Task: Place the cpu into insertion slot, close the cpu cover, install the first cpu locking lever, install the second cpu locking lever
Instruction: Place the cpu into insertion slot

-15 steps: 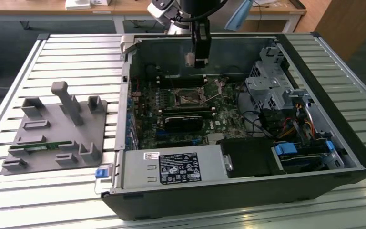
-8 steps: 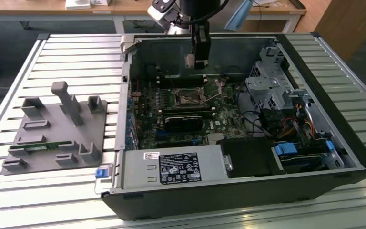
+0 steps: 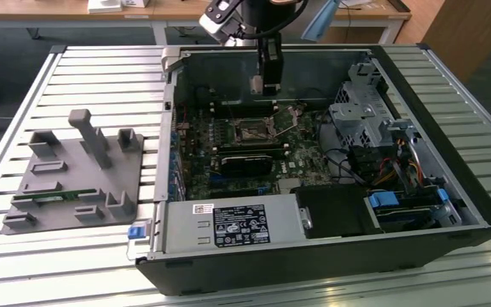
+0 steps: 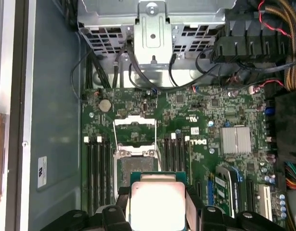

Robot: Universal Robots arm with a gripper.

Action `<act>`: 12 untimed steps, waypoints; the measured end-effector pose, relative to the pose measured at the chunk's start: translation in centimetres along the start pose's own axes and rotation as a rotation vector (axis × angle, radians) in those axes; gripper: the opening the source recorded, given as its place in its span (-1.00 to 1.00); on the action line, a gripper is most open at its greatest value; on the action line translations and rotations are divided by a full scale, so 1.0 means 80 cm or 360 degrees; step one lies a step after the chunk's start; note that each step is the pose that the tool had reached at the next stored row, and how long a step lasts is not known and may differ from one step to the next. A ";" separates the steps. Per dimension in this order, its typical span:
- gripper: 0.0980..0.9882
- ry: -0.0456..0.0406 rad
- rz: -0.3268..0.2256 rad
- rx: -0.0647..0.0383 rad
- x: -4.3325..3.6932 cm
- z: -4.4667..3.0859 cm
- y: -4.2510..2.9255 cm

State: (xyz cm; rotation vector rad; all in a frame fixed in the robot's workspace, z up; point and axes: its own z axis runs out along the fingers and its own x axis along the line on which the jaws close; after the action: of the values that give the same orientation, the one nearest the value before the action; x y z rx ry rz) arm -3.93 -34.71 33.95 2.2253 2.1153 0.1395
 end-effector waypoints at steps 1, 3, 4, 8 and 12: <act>-0.01 0.0001 0.0000 -0.0017 0.000 0.0004 -0.0001; -0.01 0.0003 -0.0001 -0.0047 0.000 0.0016 -0.0003; -0.01 0.0003 -0.0001 -0.0049 0.000 0.0022 -0.0003; -0.01 0.0003 -0.0001 -0.0049 0.000 0.0040 -0.0004; -0.01 0.0002 -0.0001 -0.0052 0.000 0.0056 -0.0006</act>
State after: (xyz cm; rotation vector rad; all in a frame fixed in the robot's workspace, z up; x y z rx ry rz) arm -3.92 -34.70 33.49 2.2069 2.0992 0.1740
